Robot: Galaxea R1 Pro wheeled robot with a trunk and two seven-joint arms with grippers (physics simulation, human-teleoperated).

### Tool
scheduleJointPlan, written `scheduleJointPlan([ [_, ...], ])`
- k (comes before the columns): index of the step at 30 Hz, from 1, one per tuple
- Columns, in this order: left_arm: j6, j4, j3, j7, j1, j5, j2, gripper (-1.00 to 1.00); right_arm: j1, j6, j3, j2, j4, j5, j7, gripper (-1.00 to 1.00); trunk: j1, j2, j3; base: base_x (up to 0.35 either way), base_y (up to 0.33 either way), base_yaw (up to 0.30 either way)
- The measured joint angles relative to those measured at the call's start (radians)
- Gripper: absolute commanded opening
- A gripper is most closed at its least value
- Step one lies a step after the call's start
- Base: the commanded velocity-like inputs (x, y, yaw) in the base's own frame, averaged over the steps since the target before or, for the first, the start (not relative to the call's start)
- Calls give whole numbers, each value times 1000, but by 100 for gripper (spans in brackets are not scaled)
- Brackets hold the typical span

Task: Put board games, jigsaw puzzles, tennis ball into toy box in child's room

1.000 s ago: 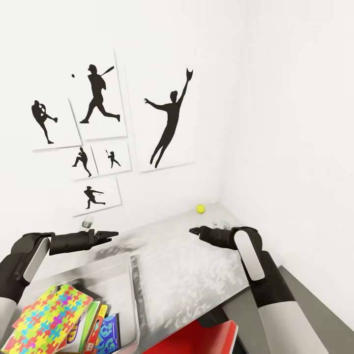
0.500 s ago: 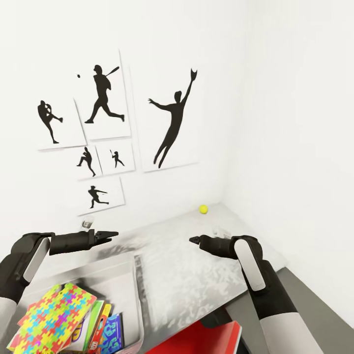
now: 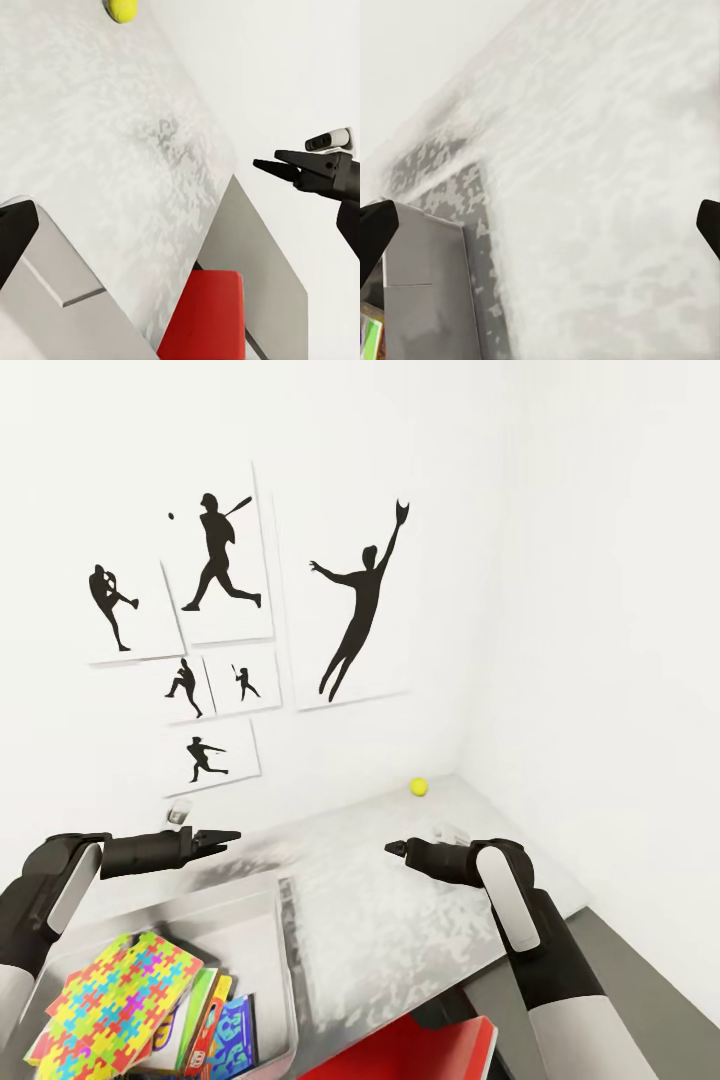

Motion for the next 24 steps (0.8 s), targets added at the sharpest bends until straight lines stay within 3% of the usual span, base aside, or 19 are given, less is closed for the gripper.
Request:
scheduleJointPlan([
  [5,0,0,0,0,0,0,0,100,0,0,0,0,0,0,0,100,0,0,0,0,0,108],
  [16,0,0,0,0,0,0,0,100,1,0,0,0,0,0,0,100,0,0,0,0,0,247],
  [24,0,0,0,1,0,0,-1,100,4,-1,0,-1,-4,1,0,100,0,0,0,0,0,54],
])
